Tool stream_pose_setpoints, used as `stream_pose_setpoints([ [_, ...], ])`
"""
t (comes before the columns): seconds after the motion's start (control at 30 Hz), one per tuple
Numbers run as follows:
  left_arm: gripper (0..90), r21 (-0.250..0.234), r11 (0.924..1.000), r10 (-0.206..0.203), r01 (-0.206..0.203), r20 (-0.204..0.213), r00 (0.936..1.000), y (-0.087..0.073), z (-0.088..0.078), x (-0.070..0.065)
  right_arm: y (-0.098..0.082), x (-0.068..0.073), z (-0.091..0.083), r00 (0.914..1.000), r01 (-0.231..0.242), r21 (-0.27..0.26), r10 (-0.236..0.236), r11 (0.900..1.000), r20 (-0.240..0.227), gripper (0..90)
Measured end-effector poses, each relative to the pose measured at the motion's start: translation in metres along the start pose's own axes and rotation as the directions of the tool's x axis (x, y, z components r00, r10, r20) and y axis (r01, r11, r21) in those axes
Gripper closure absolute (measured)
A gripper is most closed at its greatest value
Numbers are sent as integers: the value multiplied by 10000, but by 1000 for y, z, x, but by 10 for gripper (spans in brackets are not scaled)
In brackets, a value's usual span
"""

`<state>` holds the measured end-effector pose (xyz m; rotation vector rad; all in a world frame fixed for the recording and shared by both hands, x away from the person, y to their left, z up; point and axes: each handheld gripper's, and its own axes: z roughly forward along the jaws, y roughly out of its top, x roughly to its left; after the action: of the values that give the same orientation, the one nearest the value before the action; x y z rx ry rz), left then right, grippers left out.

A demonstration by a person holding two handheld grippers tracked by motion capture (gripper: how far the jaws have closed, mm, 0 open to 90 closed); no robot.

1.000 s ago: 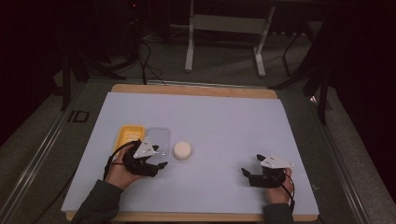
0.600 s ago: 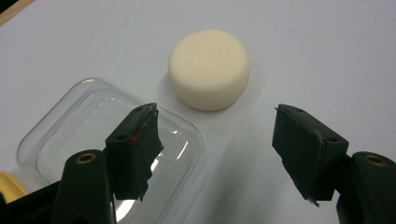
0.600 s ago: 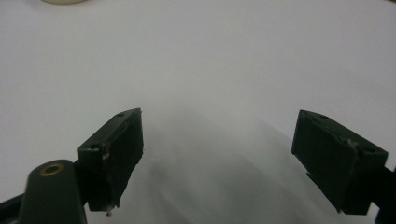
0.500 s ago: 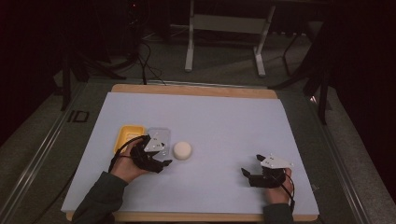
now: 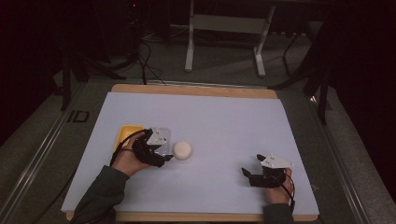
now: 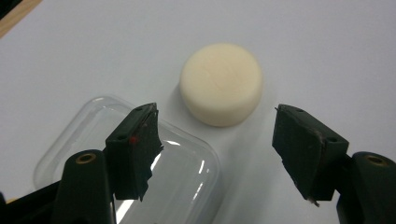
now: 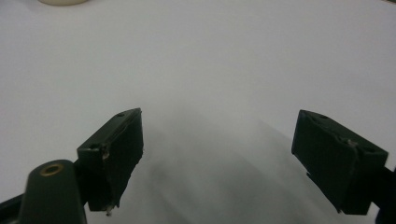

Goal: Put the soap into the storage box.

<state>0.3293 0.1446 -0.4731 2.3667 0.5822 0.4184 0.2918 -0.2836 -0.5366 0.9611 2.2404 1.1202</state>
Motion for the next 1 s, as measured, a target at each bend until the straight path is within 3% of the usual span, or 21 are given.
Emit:
stream_pose_setpoints([
  [0.47, 327, 518, 9969, 574, -590, 312, 9979, 20, 6, 7, 0, 0, 0, 10000, -5, -1, 5, 10000, -22, 164],
  [1.0, 275, 1456, 9839, 925, -1036, 810, 9924, 36, 23, 14, 0, 0, 0, 10000, 18, 8, -18, 10000, -24, 164],
])
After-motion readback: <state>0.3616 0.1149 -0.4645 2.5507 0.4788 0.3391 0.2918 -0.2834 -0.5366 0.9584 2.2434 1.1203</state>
